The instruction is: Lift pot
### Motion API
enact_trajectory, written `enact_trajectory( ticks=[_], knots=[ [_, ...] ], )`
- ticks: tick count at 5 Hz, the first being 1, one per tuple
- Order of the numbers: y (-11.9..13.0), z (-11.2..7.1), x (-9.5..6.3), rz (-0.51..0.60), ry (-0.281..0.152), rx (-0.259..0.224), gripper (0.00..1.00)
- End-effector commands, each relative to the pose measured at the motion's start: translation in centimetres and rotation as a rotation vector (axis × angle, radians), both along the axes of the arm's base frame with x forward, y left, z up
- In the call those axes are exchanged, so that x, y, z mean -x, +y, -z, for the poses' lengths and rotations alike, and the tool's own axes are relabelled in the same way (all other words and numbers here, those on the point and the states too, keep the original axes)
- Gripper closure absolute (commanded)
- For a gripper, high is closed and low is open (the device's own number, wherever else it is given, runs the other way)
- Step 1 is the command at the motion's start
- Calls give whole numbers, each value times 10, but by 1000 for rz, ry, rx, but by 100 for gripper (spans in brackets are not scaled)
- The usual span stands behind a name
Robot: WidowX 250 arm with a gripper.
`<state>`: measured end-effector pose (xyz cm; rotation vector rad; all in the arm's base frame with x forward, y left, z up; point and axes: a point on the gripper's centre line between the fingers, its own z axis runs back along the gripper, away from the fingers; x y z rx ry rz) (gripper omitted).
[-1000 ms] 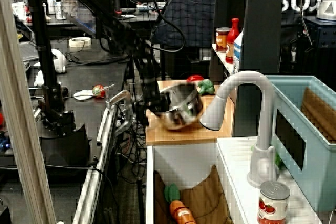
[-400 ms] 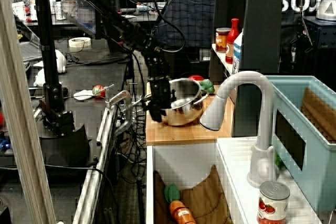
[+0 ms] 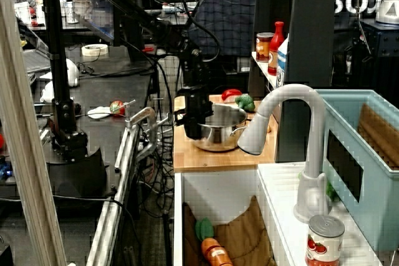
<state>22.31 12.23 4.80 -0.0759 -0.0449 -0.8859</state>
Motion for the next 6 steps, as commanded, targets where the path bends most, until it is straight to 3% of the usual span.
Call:
enact_trajectory(
  ticks=[1,3,4,5,6],
  knots=[
    [3,-56,-24,-92,-64,-39,100],
    [-4,-127,-33,-116,-77,65,100],
    [-5,-171,-29,-132,-88,120,100],
    [-6,-208,-21,-128,-85,192,100],
    [-10,-236,-23,-132,-59,257,100]
  ],
)
